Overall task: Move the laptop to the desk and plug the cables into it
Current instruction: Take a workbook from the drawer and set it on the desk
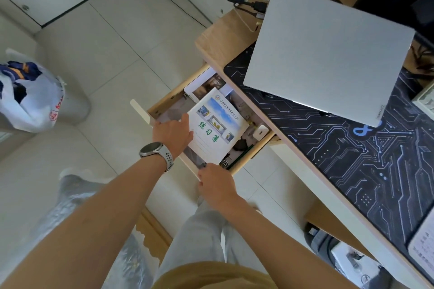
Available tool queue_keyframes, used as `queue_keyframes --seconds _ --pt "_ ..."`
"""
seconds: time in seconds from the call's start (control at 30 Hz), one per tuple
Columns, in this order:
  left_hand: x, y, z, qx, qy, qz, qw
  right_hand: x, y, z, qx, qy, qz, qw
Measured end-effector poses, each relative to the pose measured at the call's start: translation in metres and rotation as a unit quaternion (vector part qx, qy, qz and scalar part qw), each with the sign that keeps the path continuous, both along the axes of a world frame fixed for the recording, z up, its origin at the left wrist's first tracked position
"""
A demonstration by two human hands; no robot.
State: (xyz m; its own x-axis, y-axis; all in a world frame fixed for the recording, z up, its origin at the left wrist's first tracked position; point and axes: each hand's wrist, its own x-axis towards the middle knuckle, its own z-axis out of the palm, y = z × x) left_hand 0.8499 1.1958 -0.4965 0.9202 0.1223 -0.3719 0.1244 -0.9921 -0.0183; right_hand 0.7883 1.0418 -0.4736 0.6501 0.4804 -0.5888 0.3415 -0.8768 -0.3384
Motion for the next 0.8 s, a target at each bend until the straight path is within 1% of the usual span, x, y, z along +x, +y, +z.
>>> queue_keyframes --seconds 0.13,0.23,0.3,0.4,0.47,0.53,0.7,0.8 --pt "-0.009 0.007 -0.004 0.010 0.005 0.016 1.000 -0.008 0.006 0.003 0.010 0.016 0.014 1.000" --pt "-0.011 0.012 -0.007 -0.004 0.006 0.034 0.999 -0.008 0.006 0.004 0.018 0.063 0.019 0.998" --pt "-0.006 0.015 -0.002 -0.018 -0.013 0.053 0.998 -0.003 0.002 0.005 0.043 0.093 0.003 0.995" --pt "0.006 0.020 0.009 -0.037 -0.047 0.086 0.995 0.008 -0.010 0.008 0.073 0.064 -0.025 0.995" --pt "0.014 0.022 0.011 -0.035 -0.057 0.066 0.996 0.018 -0.019 0.010 0.088 0.044 -0.067 0.993" --pt "0.021 0.021 0.010 -0.034 -0.036 0.051 0.997 0.028 -0.028 0.009 0.087 0.040 -0.105 0.990" --pt "0.032 0.016 0.002 -0.037 0.051 0.089 0.994 0.045 -0.046 0.004 0.103 0.058 -0.207 0.971" --pt "0.034 0.019 -0.004 -0.077 0.085 0.127 0.985 0.050 -0.055 0.003 0.092 0.059 -0.214 0.971"
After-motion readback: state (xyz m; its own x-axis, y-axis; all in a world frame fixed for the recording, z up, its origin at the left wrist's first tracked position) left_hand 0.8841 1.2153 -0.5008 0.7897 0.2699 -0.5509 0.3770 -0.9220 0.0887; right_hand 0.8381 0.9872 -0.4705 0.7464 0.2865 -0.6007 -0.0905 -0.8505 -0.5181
